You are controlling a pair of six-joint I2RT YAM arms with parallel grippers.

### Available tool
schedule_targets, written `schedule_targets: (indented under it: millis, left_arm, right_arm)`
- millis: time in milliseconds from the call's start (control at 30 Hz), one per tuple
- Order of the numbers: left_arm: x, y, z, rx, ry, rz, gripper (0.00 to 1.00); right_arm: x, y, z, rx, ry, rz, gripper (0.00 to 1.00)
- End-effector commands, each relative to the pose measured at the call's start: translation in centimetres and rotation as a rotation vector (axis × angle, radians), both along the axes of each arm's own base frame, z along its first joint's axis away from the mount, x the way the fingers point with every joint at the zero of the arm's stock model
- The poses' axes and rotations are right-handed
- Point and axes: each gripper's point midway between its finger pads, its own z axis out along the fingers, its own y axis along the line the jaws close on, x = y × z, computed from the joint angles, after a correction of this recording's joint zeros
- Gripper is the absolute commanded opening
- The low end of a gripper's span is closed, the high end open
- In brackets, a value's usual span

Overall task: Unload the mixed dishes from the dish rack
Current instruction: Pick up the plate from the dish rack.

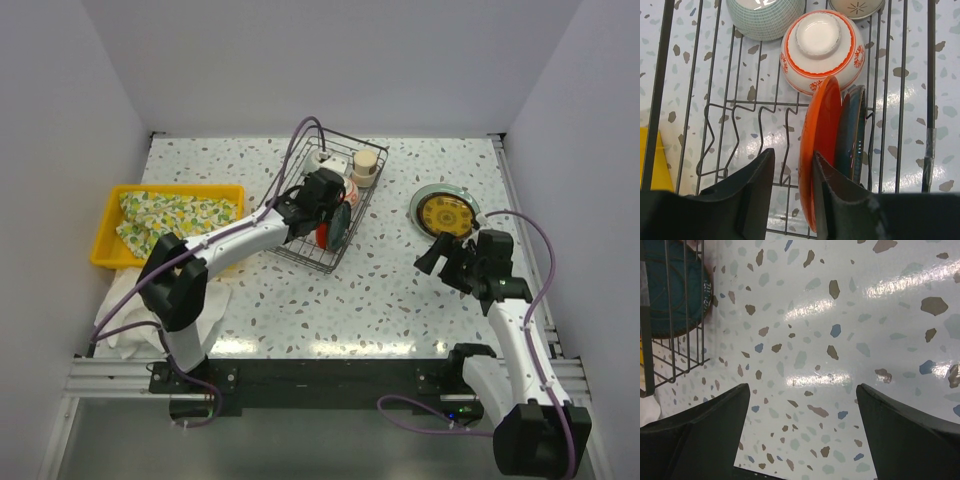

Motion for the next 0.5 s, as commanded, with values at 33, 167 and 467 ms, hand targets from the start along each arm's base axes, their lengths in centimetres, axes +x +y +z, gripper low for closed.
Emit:
schedule_targets:
  millis: [33, 167, 467]
  left_arm:
    - [1.8, -0.4, 1.6, 0.033, -0.061, 0.020, 0.36]
    - [1.8, -0.8, 0.9, 0.044, -0.043, 0.013, 0.33]
    - [1.3, -1.2, -0.1, 0.068, -0.014, 0.015, 0.22]
  right_arm:
    - [0.4, 0.6, 0.1, 0.020, -0.036, 0.031, 0.92]
    - [0.5, 0.6, -0.1, 0.020, -0.036, 0.031, 0.92]
    - [0.7, 0.8, -0.6, 0.032, -0.037, 0.038, 0.92]
